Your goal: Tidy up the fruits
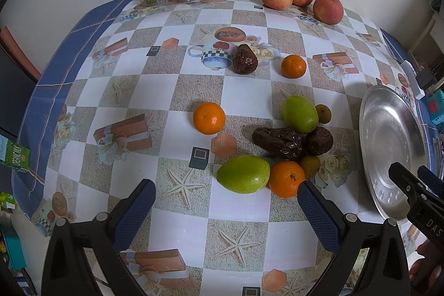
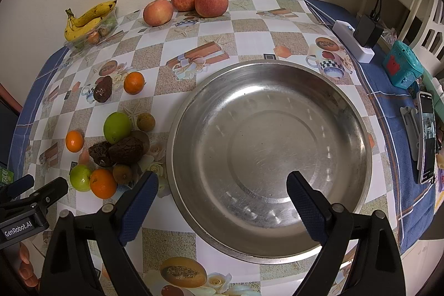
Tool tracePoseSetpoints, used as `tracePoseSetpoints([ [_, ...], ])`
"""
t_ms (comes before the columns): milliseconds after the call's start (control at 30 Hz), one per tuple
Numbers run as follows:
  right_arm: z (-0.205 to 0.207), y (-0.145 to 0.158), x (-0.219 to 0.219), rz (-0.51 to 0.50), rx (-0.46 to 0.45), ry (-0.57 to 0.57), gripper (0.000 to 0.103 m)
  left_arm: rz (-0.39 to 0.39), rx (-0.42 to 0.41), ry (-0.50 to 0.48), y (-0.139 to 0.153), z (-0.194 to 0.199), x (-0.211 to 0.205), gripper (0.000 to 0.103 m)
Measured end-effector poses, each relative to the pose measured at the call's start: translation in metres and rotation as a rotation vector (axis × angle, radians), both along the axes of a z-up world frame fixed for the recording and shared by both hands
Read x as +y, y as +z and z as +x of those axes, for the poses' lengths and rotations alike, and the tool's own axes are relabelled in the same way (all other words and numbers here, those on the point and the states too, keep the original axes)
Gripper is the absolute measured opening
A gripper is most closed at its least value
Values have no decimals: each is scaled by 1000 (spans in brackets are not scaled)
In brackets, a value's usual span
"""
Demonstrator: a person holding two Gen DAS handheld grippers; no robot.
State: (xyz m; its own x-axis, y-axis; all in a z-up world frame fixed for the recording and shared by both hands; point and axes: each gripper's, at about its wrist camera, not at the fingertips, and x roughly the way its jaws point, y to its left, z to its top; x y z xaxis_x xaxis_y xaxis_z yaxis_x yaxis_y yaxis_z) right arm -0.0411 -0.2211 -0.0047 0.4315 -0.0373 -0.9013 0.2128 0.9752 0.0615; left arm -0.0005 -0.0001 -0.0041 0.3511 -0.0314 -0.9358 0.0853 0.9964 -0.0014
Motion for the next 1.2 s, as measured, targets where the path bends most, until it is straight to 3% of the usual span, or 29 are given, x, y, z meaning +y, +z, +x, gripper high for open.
tracePoseSetpoints([
  [1067,0,-1,0,1,1,6,94,-2,1,1,-1,-1,0,103],
  [1200,3,2,9,-6,-11,36,94,-7,-45,14,3,-2,2,103],
])
